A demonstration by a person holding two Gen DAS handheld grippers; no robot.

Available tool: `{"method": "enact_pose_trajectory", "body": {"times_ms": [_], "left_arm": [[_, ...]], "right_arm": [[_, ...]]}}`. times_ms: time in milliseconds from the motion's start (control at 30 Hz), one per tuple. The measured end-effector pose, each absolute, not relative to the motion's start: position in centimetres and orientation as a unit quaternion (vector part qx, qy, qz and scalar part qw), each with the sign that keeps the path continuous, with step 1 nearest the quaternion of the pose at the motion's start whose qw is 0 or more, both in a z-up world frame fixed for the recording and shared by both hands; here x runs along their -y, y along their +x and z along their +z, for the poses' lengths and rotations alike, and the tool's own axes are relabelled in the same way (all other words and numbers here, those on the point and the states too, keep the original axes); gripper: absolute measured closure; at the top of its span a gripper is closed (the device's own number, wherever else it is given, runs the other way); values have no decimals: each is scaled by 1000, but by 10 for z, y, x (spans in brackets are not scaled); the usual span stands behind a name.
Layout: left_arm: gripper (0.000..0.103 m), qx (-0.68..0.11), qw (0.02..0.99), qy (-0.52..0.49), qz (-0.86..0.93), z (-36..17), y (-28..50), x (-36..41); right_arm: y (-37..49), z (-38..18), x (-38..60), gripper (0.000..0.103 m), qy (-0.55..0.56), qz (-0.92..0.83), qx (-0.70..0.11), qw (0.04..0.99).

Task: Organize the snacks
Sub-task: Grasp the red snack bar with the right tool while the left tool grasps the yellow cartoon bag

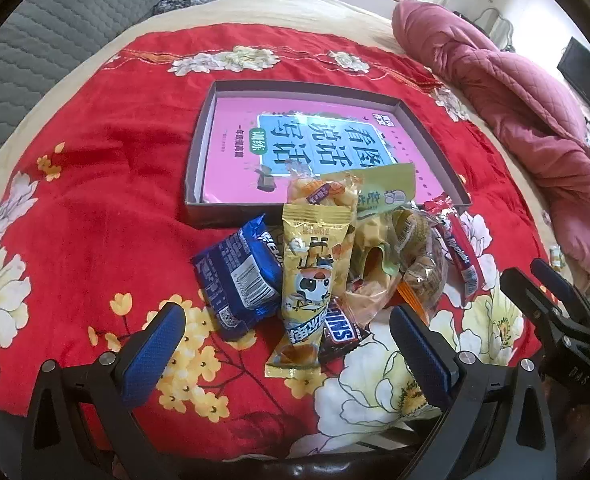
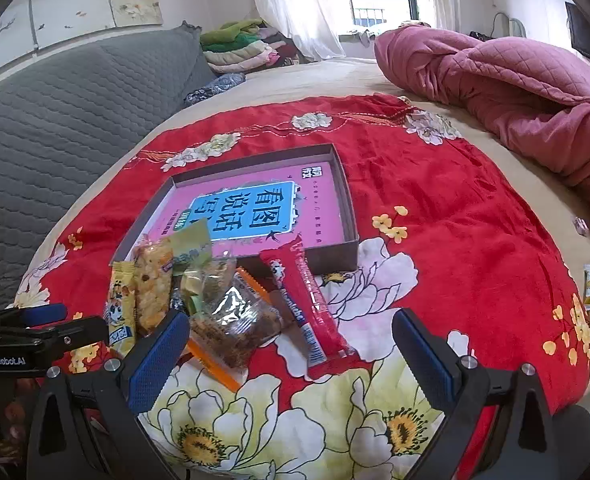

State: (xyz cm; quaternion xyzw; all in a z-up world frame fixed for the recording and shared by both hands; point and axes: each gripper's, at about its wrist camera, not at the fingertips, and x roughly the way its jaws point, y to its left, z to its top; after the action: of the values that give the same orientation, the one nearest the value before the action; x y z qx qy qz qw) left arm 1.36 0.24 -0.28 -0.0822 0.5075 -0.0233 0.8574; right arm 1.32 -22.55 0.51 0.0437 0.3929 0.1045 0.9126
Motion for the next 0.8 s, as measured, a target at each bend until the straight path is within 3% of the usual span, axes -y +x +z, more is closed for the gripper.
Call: {"method": "enact_pose_trajectory", "body": {"times_ms": [233,300,467,633,700,800], "left_arm": [[13,-519,849,-85,-40,-11,11,3],[27,-524,844,-99,-54,-14,12,3],[28,-532,838,-107,-58,-20,12,3],[37,-534,836,-107,-68,-23,13,7],[51,-539,832,-109,-73,-25,15,8],[57,-548,826,-113,-70,-31,19,8]], "right_arm": [[29,-7,238,2,39,92,-408,907],[33,-12,238,7,28,88,-416,905],[37,-20,232,13,4,91,-426,900],[40,-23,230,17,-11,93,-422,902],[41,-24,231,19,-9,95,-421,902],[45,-26,234,21,-6,94,-421,902]]}}
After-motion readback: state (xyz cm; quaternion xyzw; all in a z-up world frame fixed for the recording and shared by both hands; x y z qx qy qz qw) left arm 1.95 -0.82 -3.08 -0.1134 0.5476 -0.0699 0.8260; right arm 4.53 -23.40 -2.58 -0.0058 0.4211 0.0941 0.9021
